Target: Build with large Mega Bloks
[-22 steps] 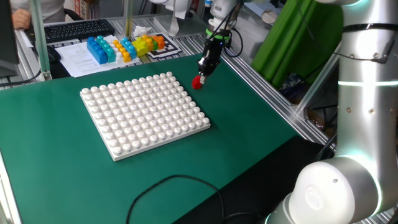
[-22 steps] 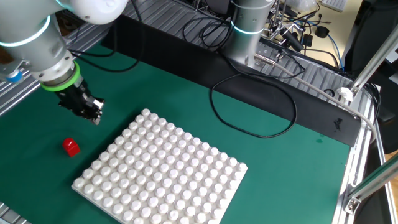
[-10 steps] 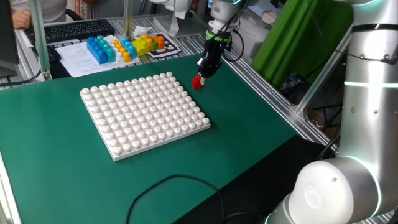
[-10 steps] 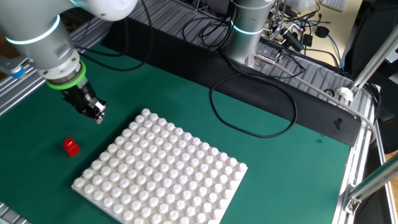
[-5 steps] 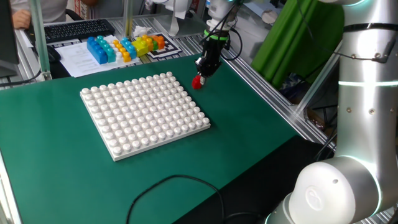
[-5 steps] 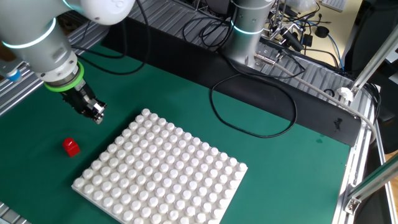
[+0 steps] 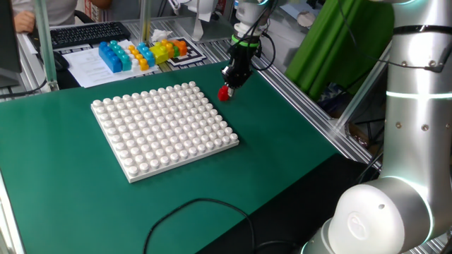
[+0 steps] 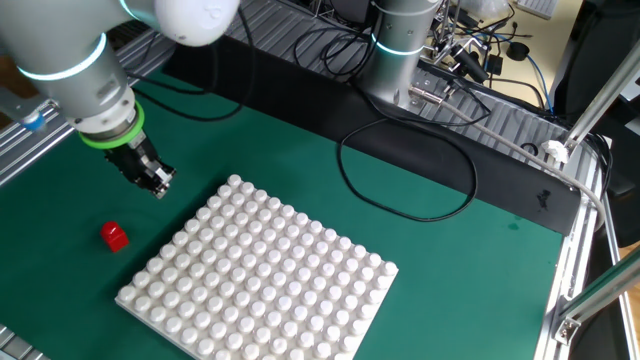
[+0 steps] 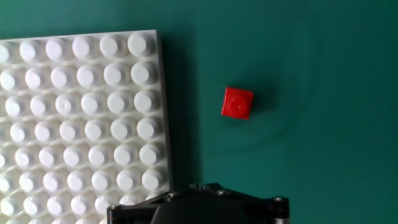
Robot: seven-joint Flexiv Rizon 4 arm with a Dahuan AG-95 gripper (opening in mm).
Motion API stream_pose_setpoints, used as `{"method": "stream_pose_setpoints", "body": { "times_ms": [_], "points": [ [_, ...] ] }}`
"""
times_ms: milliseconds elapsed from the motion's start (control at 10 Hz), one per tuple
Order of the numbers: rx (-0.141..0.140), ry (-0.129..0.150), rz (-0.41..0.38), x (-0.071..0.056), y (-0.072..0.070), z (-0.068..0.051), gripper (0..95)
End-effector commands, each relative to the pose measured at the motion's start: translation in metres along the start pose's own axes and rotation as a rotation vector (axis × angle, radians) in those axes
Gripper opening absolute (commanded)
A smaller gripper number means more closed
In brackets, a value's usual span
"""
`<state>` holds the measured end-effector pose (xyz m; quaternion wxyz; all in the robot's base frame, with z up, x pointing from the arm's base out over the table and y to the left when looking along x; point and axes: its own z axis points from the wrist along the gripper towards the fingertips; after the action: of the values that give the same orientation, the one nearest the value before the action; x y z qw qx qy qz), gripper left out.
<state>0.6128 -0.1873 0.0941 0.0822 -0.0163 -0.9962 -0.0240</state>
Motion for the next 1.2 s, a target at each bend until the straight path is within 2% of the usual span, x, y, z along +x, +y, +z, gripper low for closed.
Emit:
{"method": "stream_pose_setpoints", "body": {
  "times_ms": [100,300,500,1200],
  "points": [
    [0.022,-0.014,0.035,-0.0017,-0.0011,-0.0004,0.0],
    [0.023,-0.027,0.083,-0.0017,-0.0011,-0.0004,0.0],
    [0.025,-0.068,0.110,-0.0017,-0.0011,-0.0004,0.0],
    [0.022,-0.096,0.127,-0.0017,-0.0011,-0.0004,0.0]
  ]
}}
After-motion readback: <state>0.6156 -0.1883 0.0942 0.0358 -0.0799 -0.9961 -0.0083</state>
